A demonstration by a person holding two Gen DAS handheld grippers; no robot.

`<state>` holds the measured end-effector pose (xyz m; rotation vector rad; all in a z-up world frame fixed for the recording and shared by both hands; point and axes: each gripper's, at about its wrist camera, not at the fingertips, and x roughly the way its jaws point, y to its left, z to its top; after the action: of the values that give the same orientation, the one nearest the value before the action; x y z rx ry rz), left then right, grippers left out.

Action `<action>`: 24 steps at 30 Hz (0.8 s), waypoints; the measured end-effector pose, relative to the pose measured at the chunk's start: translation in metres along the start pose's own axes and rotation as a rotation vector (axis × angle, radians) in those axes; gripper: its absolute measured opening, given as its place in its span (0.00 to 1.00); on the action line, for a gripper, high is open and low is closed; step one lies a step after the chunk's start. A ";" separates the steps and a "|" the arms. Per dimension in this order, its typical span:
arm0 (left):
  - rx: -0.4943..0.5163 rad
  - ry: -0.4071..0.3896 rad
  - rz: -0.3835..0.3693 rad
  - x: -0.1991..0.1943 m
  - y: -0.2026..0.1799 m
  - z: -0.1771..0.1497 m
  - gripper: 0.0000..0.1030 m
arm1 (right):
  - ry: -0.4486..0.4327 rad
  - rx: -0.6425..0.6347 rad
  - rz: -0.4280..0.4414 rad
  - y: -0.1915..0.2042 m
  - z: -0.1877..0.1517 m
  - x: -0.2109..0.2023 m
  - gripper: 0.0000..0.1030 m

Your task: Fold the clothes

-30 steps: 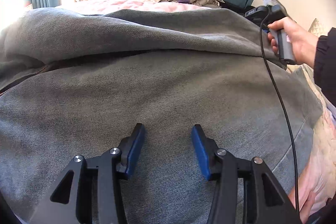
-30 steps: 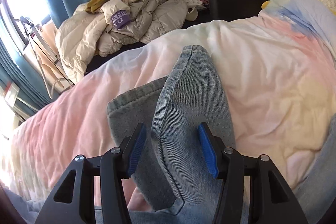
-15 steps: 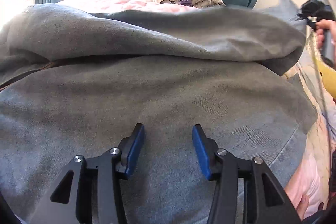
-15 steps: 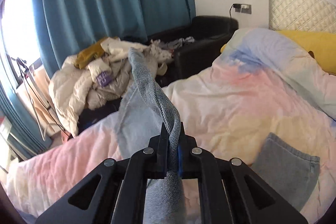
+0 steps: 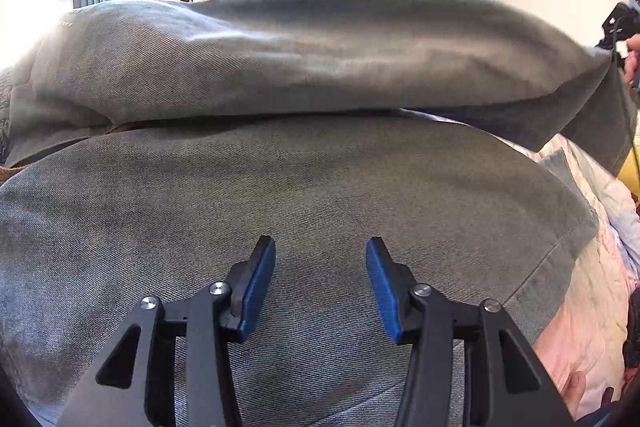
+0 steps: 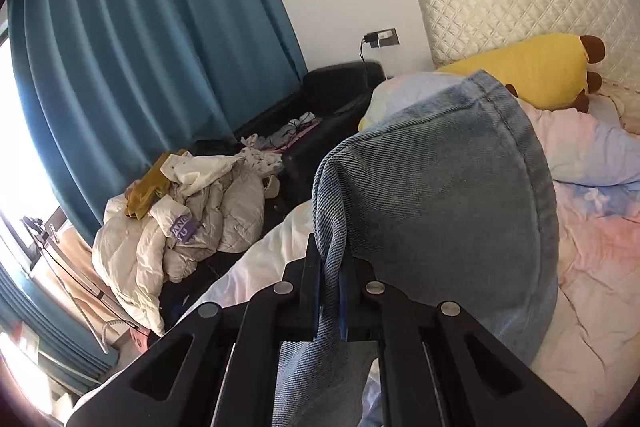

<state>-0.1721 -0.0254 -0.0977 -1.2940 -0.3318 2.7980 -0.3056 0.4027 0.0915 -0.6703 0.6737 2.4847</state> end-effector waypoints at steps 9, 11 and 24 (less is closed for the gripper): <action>0.014 0.005 0.008 0.021 -0.002 0.008 0.46 | 0.094 -0.026 -0.091 0.016 -0.037 0.145 0.05; 0.019 -0.002 0.011 0.026 -0.003 0.010 0.46 | 0.108 -0.094 -0.093 0.037 -0.042 0.177 0.05; 0.018 -0.024 0.008 0.043 -0.003 0.021 0.46 | 0.249 -0.421 0.153 0.131 -0.076 0.265 0.57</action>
<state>-0.2167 -0.0203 -0.1161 -1.2626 -0.3015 2.8184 -0.5563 0.3423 -0.0720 -1.1342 0.2892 2.7408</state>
